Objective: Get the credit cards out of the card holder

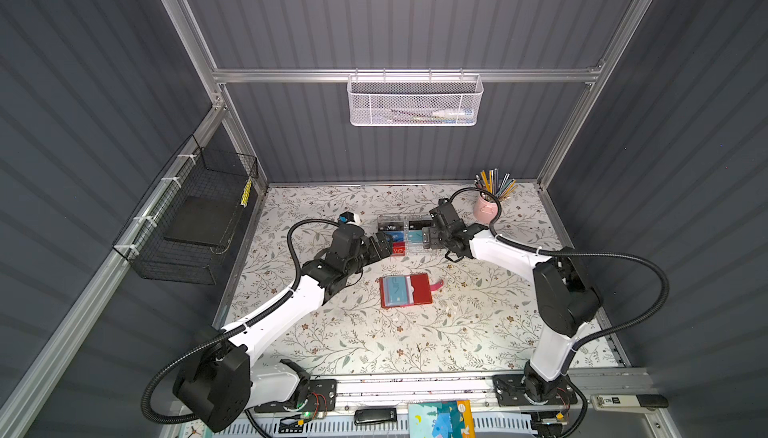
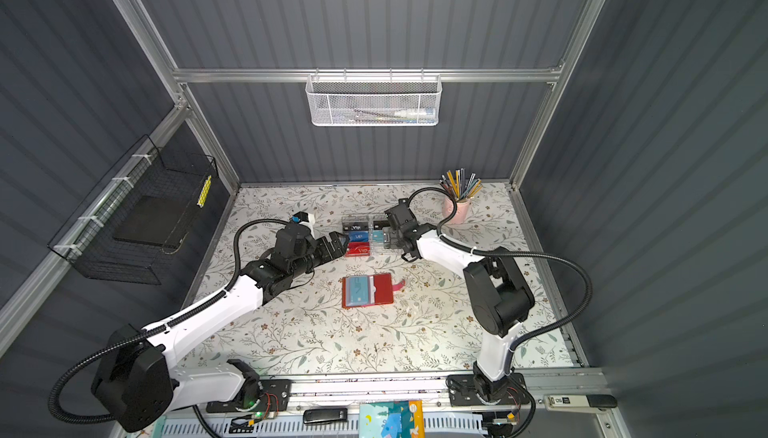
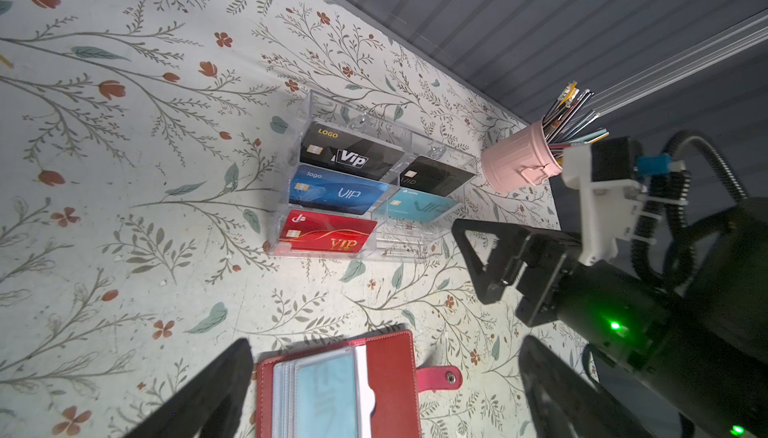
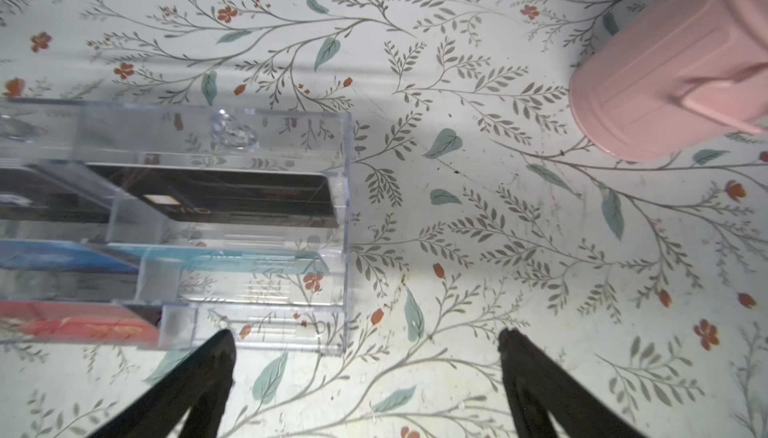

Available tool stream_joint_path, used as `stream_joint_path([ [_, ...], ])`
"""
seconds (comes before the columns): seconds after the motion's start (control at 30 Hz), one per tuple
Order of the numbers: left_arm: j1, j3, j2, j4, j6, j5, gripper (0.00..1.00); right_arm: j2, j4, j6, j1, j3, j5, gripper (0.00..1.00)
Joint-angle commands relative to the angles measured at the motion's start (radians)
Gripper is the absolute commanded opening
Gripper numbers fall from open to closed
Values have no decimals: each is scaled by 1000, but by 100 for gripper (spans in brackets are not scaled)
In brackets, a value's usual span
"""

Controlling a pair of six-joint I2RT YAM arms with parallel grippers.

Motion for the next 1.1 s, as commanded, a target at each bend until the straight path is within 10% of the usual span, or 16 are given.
stream_joint_path([
  [0.0, 7, -29, -42, -46, -8, 19, 100, -84, 0, 25, 0, -58, -25, 99],
  [0.57, 7, -237, -214, -8, -67, 288, 100, -526, 62, 216, 87, -431, -404, 99],
  [1.07, 9, -350, -164, 244, -207, 456, 100, -359, 184, 196, 269, -463, -348, 99],
])
